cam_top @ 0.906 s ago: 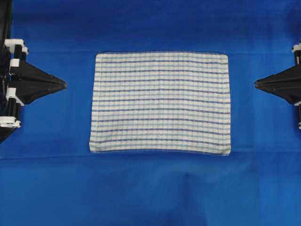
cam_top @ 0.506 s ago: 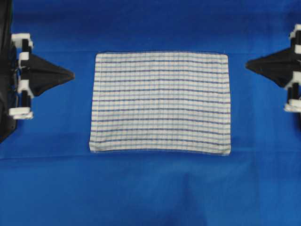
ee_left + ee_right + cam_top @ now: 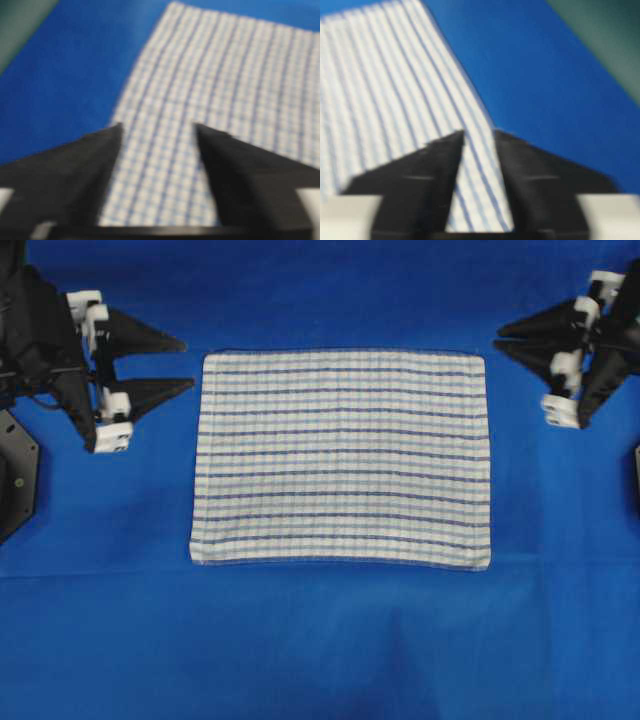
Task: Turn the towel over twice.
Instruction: 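Move both grippers toward the far corners of the striped towel, then close both grippers on the towel's far corners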
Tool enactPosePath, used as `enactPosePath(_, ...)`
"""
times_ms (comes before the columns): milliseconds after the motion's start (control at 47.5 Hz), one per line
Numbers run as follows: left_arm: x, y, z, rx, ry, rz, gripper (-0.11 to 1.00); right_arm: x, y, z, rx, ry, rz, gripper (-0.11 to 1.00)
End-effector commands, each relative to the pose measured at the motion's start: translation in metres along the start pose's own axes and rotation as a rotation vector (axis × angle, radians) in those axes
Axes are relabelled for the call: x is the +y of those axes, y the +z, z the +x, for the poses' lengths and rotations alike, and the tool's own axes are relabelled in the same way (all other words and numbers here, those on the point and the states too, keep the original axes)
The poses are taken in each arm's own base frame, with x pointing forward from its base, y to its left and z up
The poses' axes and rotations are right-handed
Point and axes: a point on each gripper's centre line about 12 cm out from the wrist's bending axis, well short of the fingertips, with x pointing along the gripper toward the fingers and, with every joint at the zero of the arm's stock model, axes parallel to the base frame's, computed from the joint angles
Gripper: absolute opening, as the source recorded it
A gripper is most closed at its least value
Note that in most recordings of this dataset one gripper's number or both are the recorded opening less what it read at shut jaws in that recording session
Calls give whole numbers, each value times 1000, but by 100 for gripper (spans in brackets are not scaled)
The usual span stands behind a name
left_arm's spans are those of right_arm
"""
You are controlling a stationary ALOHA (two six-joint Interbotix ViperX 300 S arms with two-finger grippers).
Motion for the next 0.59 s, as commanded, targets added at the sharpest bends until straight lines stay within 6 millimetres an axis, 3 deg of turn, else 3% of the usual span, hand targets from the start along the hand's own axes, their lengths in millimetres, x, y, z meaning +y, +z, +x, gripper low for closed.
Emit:
enactPosePath(0,9,-3,10,14,36,-9,68,-8,0,13,31,-30,14,48)
enactPosePath(63,15,-11,15,43,58,-14,83,-16,-10,23,76,-56,27,63)
enactPosePath(126,21,-20,21,68,78,-16,90,-22,-18,30,109,-76,33,61)
enactPosePath(211,27,-31,29,96,100,-21,87,-29,-28,39,144,-98,42,57)
enactPosePath(569,50,-87,51,237,173,-49,86,-49,-70,73,282,-148,66,57)
